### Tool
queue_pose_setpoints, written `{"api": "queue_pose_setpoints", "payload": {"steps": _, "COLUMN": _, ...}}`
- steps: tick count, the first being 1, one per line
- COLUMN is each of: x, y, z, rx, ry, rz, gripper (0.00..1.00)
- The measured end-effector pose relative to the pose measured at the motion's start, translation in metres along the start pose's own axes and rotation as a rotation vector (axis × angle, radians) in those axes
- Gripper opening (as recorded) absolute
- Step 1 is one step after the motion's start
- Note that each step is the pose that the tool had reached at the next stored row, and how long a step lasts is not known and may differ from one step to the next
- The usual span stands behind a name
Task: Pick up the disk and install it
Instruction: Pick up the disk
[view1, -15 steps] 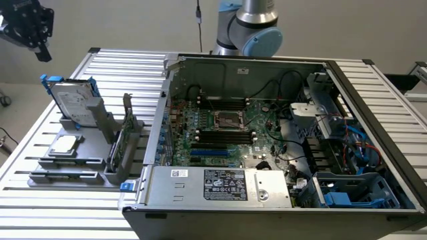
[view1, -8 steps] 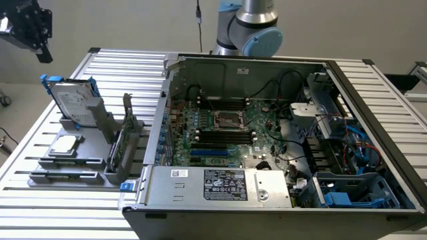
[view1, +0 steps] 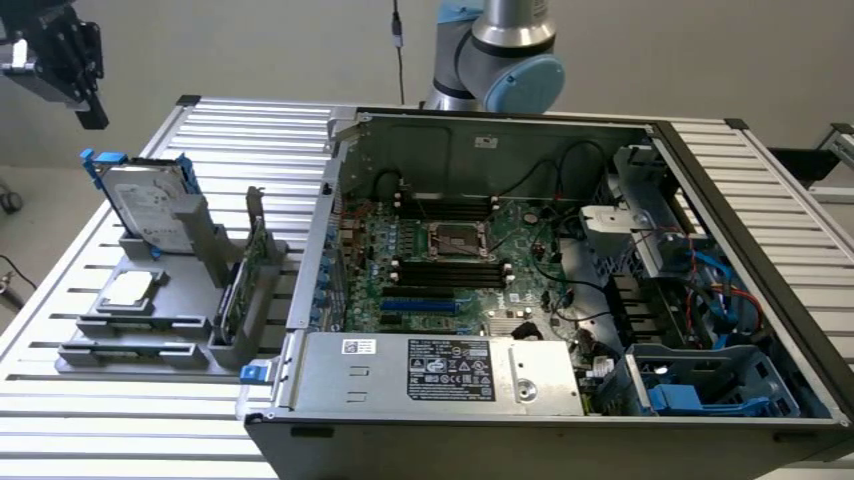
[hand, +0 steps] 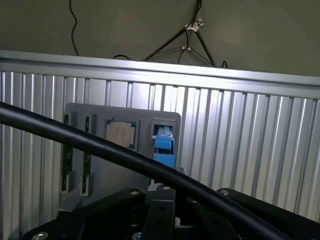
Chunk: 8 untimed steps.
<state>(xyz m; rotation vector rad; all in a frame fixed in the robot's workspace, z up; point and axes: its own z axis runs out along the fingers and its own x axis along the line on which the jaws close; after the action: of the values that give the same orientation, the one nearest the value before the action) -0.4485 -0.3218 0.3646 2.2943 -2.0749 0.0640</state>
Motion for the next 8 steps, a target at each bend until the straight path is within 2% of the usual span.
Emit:
{"api": "queue_pose_setpoints", "payload": {"steps": 5, "x": 0.0012, "y": 0.0001, "z": 0.0003, "rx": 0.0015, "ry": 0.0002, "rz": -0.017, "gripper": 0.12}}
{"api": "queue_pose_setpoints", "payload": {"steps": 8, "x": 0.0023, "y": 0.0002, "z": 0.0005, "rx": 0.0018, "ry": 0.0002, "rz": -0.017, "gripper": 0.3}}
